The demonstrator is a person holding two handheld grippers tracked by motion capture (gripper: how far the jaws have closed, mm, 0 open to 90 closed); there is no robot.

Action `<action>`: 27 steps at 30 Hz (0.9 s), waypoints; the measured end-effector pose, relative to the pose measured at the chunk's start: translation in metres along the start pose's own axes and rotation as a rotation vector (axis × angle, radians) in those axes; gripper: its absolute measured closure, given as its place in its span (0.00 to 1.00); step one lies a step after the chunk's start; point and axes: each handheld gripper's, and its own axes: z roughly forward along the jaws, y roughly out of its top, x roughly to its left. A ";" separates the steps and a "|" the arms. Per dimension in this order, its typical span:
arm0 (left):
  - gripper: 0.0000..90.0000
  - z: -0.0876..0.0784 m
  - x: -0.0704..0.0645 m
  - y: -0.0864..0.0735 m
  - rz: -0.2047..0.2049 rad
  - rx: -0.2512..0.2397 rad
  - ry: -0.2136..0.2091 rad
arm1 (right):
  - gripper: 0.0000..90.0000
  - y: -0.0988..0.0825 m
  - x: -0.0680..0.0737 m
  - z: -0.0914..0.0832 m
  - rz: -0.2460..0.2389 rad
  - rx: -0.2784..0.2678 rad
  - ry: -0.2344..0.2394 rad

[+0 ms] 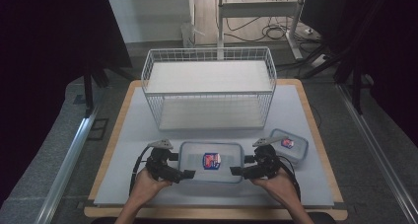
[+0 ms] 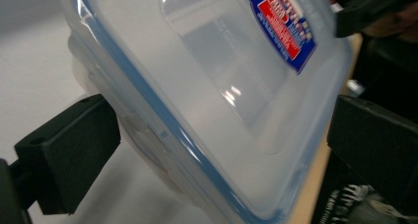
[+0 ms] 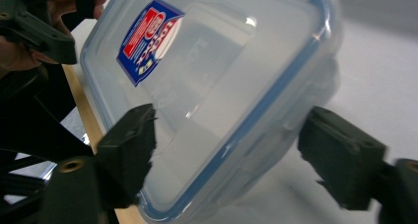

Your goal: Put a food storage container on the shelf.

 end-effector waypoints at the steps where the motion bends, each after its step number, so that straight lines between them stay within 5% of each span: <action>1: 0.06 -0.004 -0.004 -0.003 0.017 -0.010 0.014 | 0.37 -0.002 0.003 -0.004 -0.001 -0.017 -0.005; 7: 0.22 -0.005 -0.012 -0.011 0.051 0.029 0.090 | 0.44 -0.008 0.006 -0.010 0.003 -0.040 -0.001; 17: 0.41 -0.015 -0.003 -0.016 -0.048 -0.026 0.020 | 0.45 -0.011 0.002 -0.010 0.043 -0.044 0.029; 22: 0.51 -0.022 0.002 -0.018 -0.105 -0.093 -0.059 | 0.45 -0.013 -0.003 -0.013 0.061 -0.042 0.055; 27: 0.52 -0.022 0.004 -0.020 -0.113 -0.060 -0.048 | 0.44 -0.014 -0.005 -0.011 0.080 -0.042 0.079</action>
